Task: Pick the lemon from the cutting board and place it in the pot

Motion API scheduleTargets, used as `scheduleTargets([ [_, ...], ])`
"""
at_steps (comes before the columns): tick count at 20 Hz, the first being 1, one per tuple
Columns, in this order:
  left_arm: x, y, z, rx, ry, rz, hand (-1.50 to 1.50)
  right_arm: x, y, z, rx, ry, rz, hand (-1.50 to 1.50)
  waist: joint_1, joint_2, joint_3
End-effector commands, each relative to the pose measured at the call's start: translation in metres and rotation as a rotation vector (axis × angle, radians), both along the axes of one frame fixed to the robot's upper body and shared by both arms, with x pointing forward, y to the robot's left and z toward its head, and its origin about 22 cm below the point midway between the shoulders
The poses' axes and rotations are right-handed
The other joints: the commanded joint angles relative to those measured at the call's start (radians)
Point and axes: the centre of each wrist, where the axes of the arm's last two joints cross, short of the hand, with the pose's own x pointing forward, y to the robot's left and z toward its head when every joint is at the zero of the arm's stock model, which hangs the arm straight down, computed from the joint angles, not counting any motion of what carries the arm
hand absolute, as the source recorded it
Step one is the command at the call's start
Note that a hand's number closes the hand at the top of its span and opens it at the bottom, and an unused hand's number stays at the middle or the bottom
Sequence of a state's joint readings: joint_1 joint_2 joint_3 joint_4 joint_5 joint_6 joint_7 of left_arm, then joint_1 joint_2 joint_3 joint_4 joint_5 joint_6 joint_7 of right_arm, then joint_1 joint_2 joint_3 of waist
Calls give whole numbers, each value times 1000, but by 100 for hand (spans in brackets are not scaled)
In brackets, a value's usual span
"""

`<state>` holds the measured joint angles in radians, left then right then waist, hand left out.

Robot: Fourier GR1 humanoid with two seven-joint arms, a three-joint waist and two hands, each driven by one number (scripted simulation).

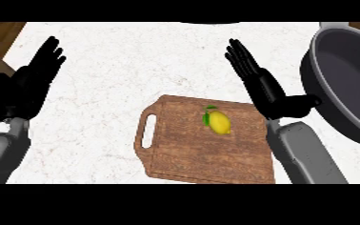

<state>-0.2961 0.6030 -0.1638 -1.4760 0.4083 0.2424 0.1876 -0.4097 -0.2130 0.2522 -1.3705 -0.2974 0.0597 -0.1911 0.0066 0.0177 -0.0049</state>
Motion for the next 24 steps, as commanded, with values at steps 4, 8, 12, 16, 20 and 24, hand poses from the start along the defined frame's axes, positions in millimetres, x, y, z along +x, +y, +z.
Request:
scheduleTargets([
  [4, 7, -13, 12, -45, -121, 15, 0, 49, 6, 32, -134, -124, 313, 150, 66, 4, 7],
  [8, 4, -26, 2, -103, -107, 15, 0, 55, -7, 86, -609, -445, 342, 150, 88, -3, 3],
  [12, 1, -48, -1, -131, -124, -5, 0, 74, -19, 14, -334, -393, 428, -150, 78, 12, 9],
  [16, -5, -56, -9, -128, -112, 18, 0, 84, -32, 9, -266, -464, 549, -150, 61, 4, 8],
  [20, -9, -52, -7, -102, -125, 53, 0, 101, -35, 48, -390, -467, 656, -150, 47, -5, 7],
  [24, -14, -49, -19, -105, -110, 55, 0, 98, -6, 65, -647, -451, 802, -150, 38, -11, 5],
])
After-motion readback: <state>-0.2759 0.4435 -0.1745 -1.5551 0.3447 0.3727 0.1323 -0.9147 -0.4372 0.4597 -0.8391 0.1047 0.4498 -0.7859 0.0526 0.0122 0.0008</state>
